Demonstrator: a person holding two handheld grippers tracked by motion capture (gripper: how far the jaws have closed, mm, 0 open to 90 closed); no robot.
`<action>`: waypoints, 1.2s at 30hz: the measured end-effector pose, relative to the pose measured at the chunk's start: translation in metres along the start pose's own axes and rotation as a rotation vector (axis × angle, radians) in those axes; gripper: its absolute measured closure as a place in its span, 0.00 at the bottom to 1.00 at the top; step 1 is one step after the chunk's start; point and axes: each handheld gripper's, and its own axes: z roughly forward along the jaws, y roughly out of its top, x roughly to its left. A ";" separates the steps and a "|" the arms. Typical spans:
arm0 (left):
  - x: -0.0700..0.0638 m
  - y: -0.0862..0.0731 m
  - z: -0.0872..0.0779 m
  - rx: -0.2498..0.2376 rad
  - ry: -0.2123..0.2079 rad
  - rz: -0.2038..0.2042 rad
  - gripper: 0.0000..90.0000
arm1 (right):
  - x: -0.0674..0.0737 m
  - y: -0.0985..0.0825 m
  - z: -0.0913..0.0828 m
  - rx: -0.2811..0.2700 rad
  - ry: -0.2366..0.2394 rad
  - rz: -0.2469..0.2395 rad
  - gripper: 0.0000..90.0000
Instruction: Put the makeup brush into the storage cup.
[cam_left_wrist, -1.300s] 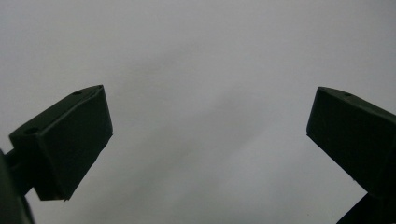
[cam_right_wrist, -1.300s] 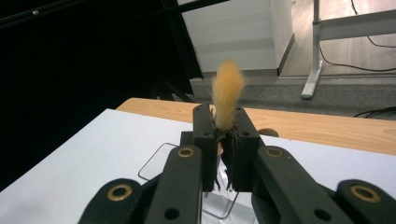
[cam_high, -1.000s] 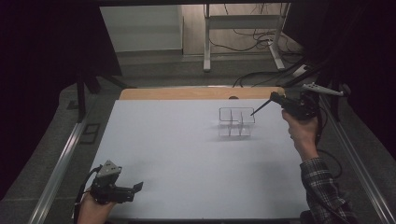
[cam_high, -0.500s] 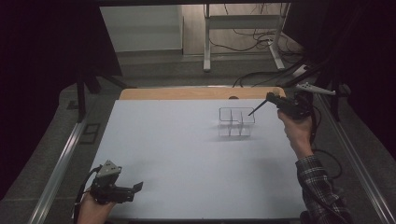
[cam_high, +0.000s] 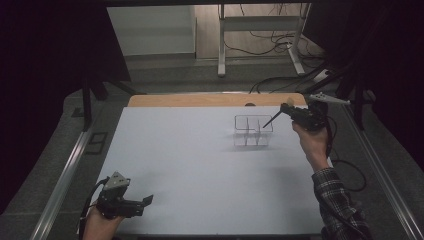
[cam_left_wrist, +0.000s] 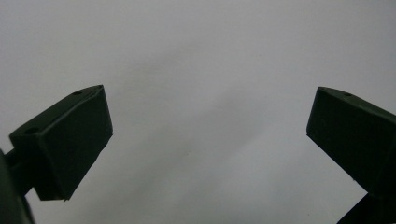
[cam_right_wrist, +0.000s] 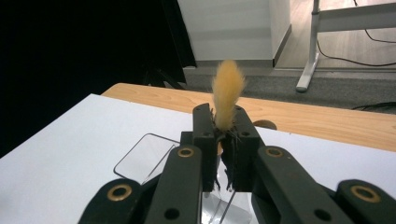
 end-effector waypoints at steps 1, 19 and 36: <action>0.000 0.000 0.000 0.001 0.000 0.001 0.01 | 0.000 -0.001 0.001 0.003 -0.001 -0.003 0.93; 0.000 0.000 0.000 0.003 0.000 0.002 0.01 | 0.002 -0.020 0.016 0.045 -0.011 -0.021 0.93; -0.001 0.000 0.001 0.006 0.000 0.008 0.01 | 0.006 -0.032 0.028 0.082 -0.018 -0.051 0.93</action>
